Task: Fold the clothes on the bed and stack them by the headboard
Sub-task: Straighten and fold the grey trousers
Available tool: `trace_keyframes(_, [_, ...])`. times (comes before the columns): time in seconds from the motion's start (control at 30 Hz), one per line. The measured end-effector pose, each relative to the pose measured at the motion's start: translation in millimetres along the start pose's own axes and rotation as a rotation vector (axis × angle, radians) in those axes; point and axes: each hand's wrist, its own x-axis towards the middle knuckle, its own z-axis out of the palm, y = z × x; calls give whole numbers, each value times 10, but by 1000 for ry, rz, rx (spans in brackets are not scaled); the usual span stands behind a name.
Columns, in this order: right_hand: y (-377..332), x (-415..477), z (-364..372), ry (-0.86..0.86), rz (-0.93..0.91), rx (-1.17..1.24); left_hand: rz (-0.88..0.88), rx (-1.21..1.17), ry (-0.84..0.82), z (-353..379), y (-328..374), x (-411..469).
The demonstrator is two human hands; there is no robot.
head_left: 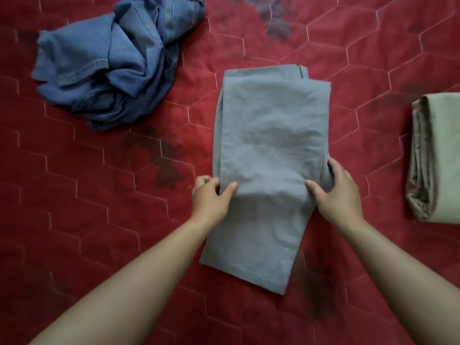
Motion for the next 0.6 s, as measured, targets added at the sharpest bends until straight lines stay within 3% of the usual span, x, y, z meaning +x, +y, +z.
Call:
trace_keyframes(0.1, [199,-389,-72,-101,55,-140,-30,142,-65,98,-171,-398])
trace_keyframes(0.2, [139,-351,-136,20,38,-290,-6,210,68,47,-28,-322])
trace_keyframes(0.27, [-27,-138,-116,70,-34,-152,33,169,177,-4,219,-76])
trace_keyframes(0.33, [-191,83,-48,30,23,65,59,130,150,-43,463,204])
trace_keyframes(0.47, [-313,246,35,114,142,273,-10,-298,15,-111,678,382])
trace_keyframes(0.6, [-341,80,-108,221,93,416,160,-521,133,-234,683,-6])
